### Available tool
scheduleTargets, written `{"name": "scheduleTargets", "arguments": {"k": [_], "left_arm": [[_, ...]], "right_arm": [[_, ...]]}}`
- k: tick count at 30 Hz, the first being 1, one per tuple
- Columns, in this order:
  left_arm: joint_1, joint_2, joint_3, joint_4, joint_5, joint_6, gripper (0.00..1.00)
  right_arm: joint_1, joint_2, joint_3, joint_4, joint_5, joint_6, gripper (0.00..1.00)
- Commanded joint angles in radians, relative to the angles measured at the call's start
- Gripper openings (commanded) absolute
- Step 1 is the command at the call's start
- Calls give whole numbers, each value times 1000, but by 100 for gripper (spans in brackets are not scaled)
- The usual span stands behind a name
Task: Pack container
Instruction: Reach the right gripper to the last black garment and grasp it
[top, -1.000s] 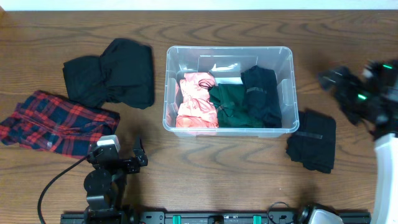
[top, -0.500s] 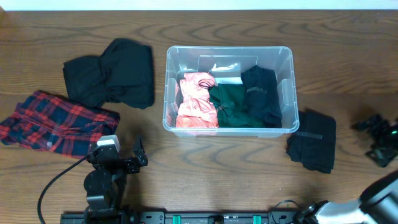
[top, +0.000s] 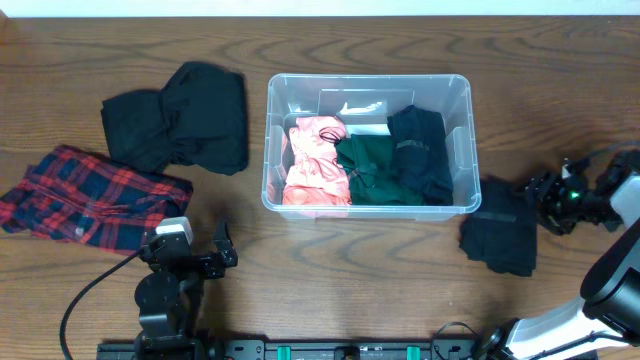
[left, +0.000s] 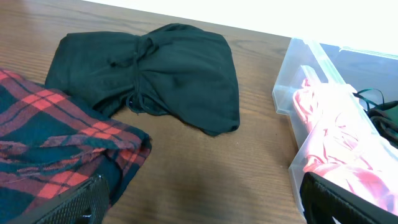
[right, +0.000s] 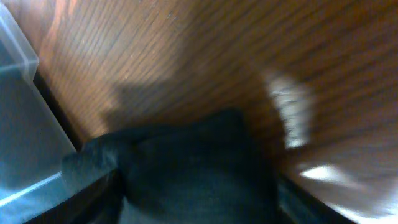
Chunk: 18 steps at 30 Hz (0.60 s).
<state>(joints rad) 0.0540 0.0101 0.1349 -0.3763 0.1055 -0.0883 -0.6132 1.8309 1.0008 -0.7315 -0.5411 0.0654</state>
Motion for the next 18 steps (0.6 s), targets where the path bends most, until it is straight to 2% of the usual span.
{"name": "scheduleTargets", "arguments": {"k": [1, 3, 6, 11, 18], "left_arm": [[-4, -6, -22, 0, 7, 9, 98], [-4, -6, -22, 0, 7, 9, 98], [-4, -6, -22, 0, 8, 9, 98], [-4, -6, -22, 0, 7, 9, 98], [-4, -6, -22, 0, 7, 9, 98]], "right_arm": [[40, 56, -76, -6, 132, 16, 53], [36, 56, -79, -21, 137, 16, 34], [16, 44, -78, -35, 142, 16, 21], [-3, -62, -51, -67, 134, 16, 11], [-1, -355, 98, -229, 25, 35, 2]]}}
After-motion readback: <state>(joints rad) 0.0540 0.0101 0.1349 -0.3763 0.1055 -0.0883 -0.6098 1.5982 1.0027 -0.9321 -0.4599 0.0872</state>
